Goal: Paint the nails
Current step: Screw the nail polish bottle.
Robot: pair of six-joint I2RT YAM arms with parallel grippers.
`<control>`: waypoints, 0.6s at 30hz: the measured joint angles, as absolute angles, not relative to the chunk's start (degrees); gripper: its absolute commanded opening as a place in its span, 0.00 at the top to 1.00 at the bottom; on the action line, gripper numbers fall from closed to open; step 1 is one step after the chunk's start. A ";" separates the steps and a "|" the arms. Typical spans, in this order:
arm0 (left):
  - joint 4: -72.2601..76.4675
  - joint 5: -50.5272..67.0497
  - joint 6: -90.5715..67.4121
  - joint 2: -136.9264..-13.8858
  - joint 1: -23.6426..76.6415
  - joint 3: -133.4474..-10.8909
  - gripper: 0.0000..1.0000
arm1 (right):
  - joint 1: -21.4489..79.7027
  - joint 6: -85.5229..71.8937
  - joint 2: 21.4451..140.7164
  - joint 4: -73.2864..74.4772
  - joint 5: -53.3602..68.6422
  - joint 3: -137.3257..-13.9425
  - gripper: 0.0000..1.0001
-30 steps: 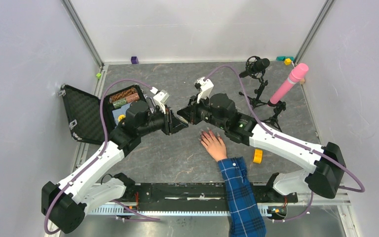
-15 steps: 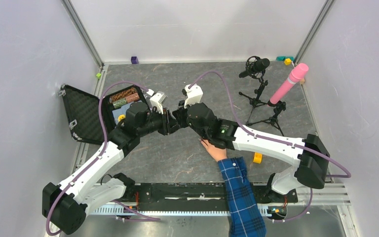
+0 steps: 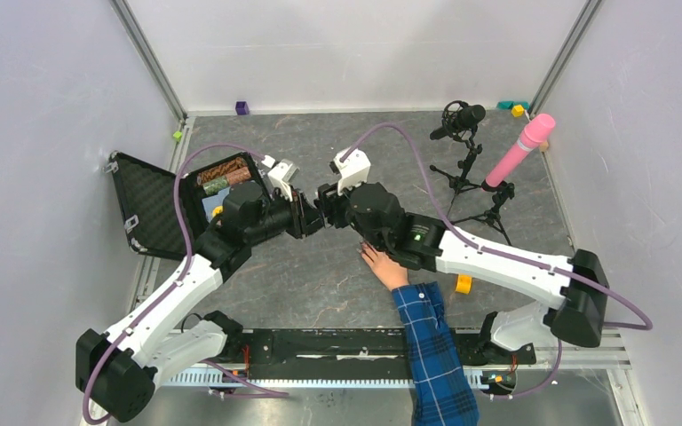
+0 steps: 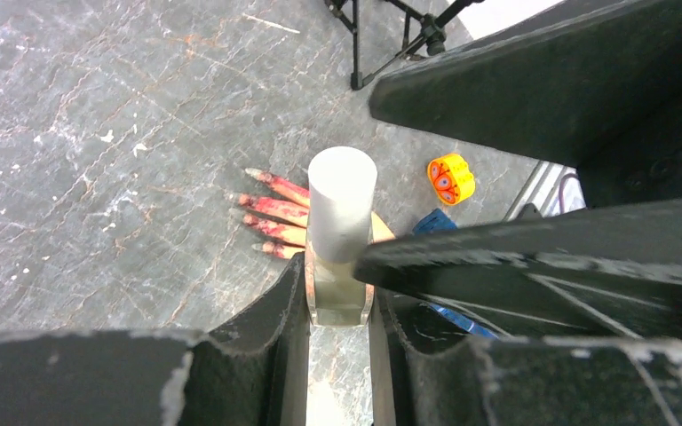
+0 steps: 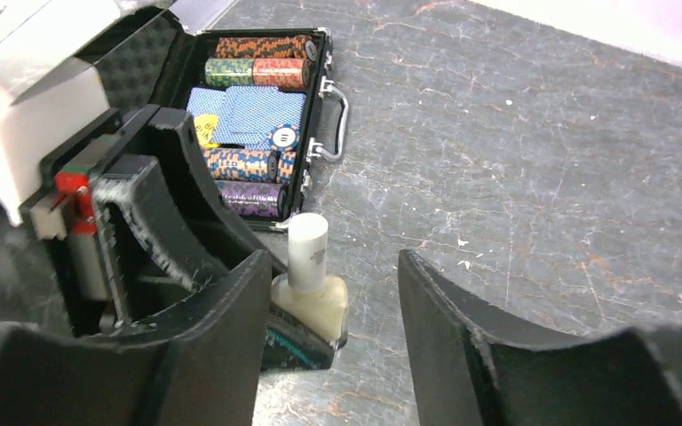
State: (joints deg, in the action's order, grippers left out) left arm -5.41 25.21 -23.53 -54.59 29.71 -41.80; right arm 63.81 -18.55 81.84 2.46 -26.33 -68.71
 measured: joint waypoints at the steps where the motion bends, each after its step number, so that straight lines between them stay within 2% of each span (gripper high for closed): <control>1: -4.89 25.30 -23.66 -54.59 29.69 -41.82 0.98 | 63.83 -17.52 80.95 2.94 -26.52 -68.71 0.33; 10: -1.50 25.65 -23.92 -54.98 29.58 -43.48 0.98 | 62.59 -12.45 73.78 8.36 -24.97 -68.71 0.13; 14: -1.15 25.93 -23.99 -55.46 29.19 -44.14 0.98 | 57.17 -11.68 72.23 10.44 -20.84 -68.42 0.04; 18: -1.13 27.00 -23.99 -56.27 28.86 -44.71 0.98 | 49.54 -11.40 70.35 11.03 -12.97 -67.16 0.02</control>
State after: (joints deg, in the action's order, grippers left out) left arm -1.13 27.00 -23.99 -56.27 28.86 -44.71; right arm 49.54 -11.40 70.35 11.03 -12.97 -67.16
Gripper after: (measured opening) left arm 0.300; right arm 0.967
